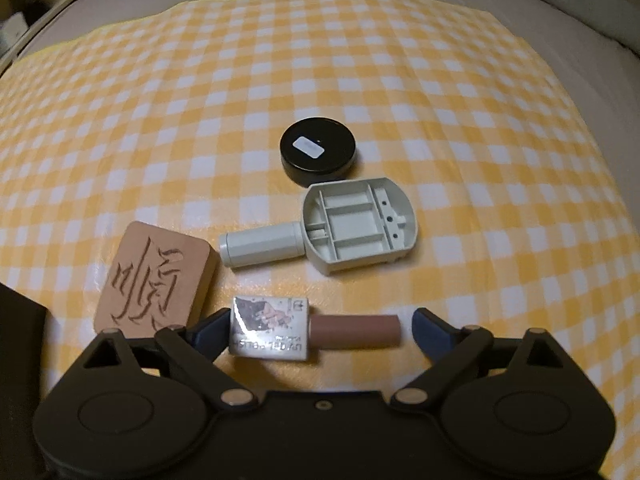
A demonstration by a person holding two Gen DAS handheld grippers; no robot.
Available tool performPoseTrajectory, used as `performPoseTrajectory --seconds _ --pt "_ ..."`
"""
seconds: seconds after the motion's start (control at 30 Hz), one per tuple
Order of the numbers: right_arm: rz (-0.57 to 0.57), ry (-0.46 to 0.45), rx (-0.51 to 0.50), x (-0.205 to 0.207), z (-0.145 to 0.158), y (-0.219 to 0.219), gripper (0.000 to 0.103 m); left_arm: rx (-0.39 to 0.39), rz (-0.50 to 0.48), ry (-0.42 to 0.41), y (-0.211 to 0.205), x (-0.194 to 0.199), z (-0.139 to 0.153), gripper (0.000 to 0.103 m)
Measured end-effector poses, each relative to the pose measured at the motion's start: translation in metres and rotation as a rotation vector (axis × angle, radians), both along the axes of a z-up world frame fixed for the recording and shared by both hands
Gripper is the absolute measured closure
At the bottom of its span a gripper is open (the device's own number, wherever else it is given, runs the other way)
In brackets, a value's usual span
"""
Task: Organize rigid objects
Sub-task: 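Move the right gripper to the nail polish bottle and grasp it, then carry the nail polish bottle with the right gripper into the box and release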
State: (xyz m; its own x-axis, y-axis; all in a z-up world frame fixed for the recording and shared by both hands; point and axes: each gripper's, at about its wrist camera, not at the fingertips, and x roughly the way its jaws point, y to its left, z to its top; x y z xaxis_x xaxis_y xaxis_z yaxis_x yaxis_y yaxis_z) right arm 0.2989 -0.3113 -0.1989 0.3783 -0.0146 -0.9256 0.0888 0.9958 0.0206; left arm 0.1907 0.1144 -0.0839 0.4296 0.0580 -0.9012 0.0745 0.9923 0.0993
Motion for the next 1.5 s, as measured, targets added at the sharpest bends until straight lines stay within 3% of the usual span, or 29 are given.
performPoseTrajectory --seconds 0.07,0.13,0.37,0.6,0.77,0.97,1.27,1.5 --pt "0.008 0.009 0.0 0.001 -0.003 0.009 0.008 -0.001 -0.001 -0.001 0.0 0.0 0.0 0.1" --pt "0.023 0.001 0.011 0.0 0.0 0.013 0.017 -0.001 -0.001 0.0 0.001 0.001 0.0 0.1" --pt "0.054 -0.023 -0.031 0.002 0.021 0.034 0.017 0.003 -0.002 -0.001 0.0 0.0 0.0 0.1" --pt "0.022 -0.167 0.086 -0.009 0.07 0.042 0.017 0.003 -0.002 -0.001 0.001 0.001 -0.001 0.1" --pt "0.096 -0.223 0.27 -0.023 0.109 0.071 0.017 0.003 -0.003 -0.001 0.002 0.002 0.0 0.1" --pt "0.246 -0.179 0.375 -0.042 0.126 0.133 0.017 0.001 -0.001 0.0 0.001 0.002 0.0 0.1" --pt "0.508 -0.074 0.329 -0.066 0.116 0.229 0.017 -0.013 0.002 0.005 0.004 0.003 0.0 0.1" --pt "0.589 0.001 0.314 -0.077 0.096 0.263 0.017 -0.048 0.019 0.012 0.011 0.003 0.003 0.1"
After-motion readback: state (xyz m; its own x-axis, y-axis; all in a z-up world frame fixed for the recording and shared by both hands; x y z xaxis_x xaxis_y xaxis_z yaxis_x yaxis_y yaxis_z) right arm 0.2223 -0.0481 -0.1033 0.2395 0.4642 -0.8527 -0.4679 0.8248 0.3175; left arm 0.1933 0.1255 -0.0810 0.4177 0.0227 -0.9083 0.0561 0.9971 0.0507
